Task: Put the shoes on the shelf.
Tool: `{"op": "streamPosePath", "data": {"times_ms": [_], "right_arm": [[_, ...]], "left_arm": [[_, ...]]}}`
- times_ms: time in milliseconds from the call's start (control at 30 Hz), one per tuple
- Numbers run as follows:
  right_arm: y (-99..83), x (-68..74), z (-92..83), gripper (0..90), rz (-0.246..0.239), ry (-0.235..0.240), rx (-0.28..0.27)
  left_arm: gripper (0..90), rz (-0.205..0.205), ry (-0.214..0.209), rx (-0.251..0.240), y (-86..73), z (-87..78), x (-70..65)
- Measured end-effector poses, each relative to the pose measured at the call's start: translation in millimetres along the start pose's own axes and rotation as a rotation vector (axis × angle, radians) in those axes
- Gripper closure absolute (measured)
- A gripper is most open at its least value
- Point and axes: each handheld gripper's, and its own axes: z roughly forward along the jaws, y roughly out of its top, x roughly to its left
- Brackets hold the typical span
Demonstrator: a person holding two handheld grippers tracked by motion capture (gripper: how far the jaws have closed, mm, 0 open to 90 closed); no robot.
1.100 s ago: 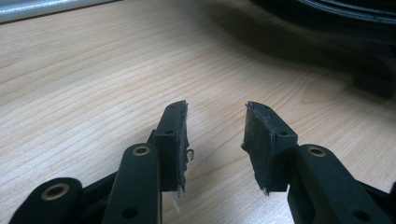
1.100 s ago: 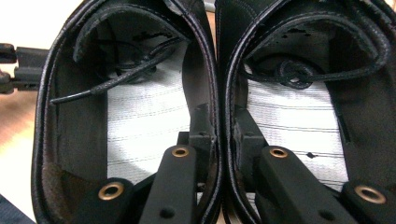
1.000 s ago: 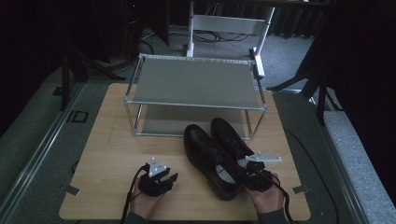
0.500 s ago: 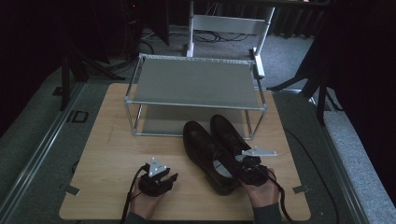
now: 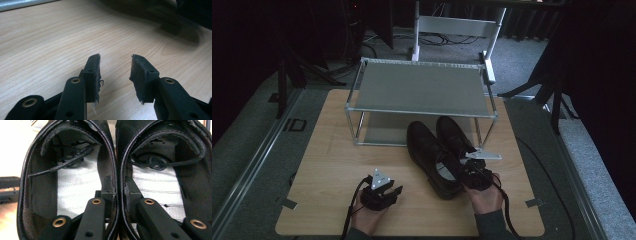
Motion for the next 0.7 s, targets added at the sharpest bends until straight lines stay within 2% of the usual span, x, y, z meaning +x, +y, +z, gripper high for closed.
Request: {"op": "streamPosePath", "data": {"times_ms": [333,700], "right_arm": [[9.3,0.4,12.4,81.5,0.019,-0.029,-0.009],[24.0,2.8,25.0,81.4,0.018,-0.054,-0.01]], "left_arm": [[60.3,0.005,-0.003,0.009,-0.1,0.9,-0.1],[60.3,0.001,-0.003,0.003,-0.1,0.5,0.4]]}}
